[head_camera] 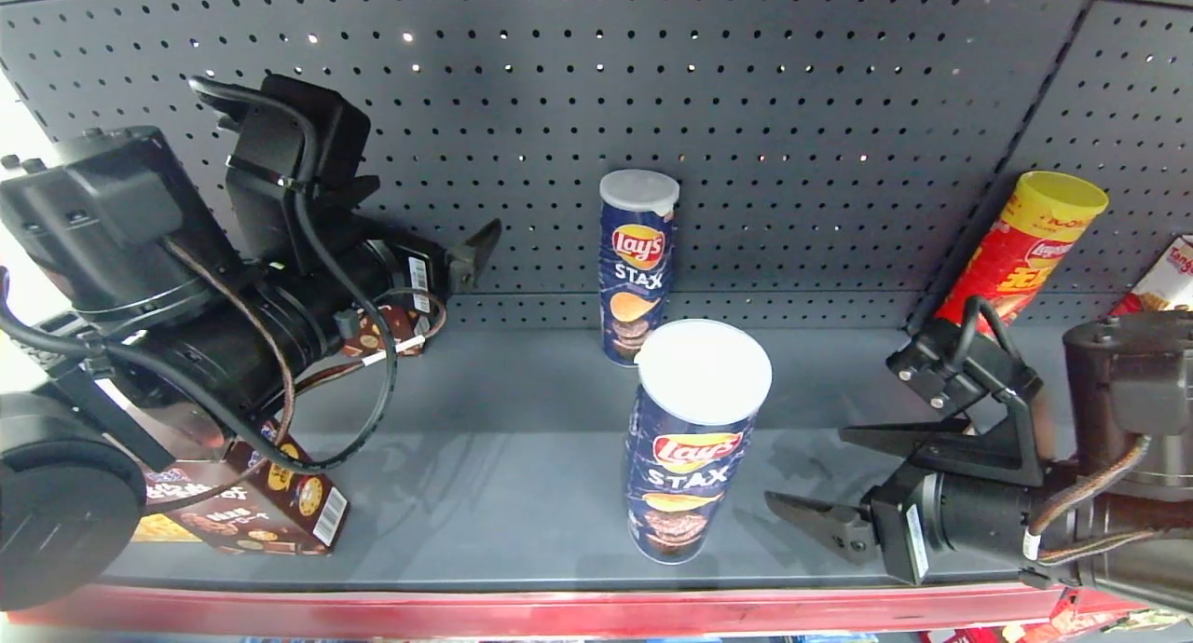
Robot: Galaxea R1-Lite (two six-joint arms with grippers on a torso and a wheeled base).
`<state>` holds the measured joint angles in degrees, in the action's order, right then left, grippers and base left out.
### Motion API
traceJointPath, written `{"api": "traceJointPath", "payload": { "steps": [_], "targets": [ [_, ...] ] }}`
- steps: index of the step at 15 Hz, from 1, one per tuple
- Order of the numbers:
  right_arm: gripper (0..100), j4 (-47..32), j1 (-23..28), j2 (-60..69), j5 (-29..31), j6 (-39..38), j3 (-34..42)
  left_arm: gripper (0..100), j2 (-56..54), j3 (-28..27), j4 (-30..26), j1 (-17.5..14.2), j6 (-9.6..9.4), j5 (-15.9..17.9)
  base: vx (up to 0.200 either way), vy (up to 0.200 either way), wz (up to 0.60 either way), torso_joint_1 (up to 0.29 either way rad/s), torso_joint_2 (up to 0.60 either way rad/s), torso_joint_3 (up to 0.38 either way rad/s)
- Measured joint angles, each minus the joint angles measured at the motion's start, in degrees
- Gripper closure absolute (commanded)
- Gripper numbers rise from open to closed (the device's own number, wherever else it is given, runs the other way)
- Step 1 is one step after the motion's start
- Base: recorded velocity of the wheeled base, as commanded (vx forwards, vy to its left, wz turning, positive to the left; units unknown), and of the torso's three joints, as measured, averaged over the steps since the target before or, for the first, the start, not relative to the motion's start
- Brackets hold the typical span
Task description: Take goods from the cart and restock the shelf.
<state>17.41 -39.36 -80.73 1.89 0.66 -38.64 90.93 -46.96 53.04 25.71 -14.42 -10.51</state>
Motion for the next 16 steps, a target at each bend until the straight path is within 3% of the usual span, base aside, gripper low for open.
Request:
{"api": "traceJointPath", "payload": {
  "steps": [16],
  "targets": [
    [0,0.2,-1.9,-9.4,0.8,0.2,-6.8,0,-0.2,-0.5,0.0,-0.3,-0.18,0.0,0.0,0.0,0.0,0.0,0.0,0.0]
  ]
}}
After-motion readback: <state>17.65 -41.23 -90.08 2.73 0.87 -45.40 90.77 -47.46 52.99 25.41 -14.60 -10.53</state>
